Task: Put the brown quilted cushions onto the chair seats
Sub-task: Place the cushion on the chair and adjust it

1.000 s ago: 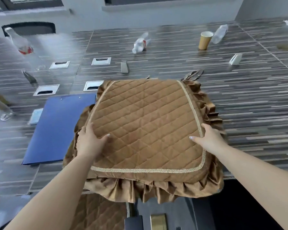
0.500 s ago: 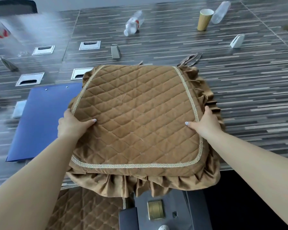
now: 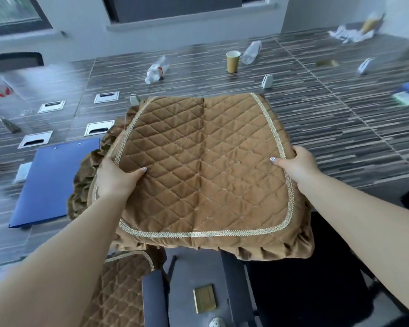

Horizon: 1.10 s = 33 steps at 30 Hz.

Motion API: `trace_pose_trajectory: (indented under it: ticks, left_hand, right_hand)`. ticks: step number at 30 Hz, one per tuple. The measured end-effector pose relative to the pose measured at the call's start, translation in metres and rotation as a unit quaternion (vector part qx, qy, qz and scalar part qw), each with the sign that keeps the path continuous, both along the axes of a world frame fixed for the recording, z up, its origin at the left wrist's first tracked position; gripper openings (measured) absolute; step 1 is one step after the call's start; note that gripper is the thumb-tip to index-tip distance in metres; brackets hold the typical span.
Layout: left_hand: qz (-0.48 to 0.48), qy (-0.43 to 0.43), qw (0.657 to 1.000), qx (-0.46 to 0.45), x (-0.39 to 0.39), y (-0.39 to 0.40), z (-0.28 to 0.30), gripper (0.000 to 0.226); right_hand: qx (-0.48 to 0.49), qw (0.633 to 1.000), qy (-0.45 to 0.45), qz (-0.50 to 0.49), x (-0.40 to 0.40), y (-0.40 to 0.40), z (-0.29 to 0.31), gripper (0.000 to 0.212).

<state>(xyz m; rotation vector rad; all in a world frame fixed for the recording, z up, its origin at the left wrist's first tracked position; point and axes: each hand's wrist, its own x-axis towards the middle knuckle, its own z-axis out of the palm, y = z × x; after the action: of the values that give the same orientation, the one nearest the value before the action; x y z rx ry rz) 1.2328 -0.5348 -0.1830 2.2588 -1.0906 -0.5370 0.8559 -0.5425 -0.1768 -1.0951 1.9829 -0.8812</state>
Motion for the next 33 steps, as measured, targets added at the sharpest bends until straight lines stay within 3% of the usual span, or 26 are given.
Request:
trace_pose_trajectory:
  ticks: [8,16,20,33]
  left_hand:
    - [-0.029,0.022,0.999,-0.012,-0.148,0.080,0.037,0.086]
    - [-0.023,0.019,0.999,-0.029,-0.306,0.193,0.043,0.087]
    - [-0.022,0.017,0.999,-0.018,-0.365,0.234,0.045,0.089]
    - [0.041,0.010,0.999,-0.013,-0.394,0.254,0.047,0.087]
  right_hand:
    - [-0.041,0.998,0.004,-0.036,-0.146,0.103,0.036,0.043]
    - [-0.070,0.997,-0.032,-0.009,-0.304,0.225,0.045,0.029]
    - [-0.064,0.998,-0.002,0.006,-0.366,0.261,0.056,0.034]
    - [-0.091,0.995,-0.002,0.039,-0.393,0.235,0.059,0.037]
